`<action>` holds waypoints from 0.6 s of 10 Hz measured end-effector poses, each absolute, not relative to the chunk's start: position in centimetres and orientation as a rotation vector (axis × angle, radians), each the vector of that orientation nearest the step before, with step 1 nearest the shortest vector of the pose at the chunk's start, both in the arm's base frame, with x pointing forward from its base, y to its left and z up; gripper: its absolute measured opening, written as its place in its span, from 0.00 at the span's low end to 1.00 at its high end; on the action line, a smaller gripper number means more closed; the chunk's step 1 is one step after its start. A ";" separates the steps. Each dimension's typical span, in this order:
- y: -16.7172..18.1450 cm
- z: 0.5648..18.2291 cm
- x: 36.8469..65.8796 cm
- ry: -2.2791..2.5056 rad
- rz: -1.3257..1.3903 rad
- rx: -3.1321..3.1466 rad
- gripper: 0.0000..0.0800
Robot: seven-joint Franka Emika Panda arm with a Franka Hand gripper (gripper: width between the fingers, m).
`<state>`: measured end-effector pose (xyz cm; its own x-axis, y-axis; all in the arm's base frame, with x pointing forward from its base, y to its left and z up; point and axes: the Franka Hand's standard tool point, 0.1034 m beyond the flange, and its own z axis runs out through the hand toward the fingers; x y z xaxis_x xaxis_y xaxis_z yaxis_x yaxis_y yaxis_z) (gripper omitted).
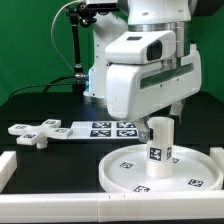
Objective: Assemble round table
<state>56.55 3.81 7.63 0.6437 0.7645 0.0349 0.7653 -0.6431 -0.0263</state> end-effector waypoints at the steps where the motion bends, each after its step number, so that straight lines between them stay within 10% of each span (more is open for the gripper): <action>1: 3.8 7.6 56.5 -1.532 -0.015 -2.724 0.81; 6: 4.5 7.1 56.9 -2.122 0.066 -2.377 0.81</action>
Offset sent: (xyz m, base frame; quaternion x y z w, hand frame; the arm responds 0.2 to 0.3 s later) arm 0.0099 0.0116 0.0000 -0.0160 -0.0265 -0.2880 0.9571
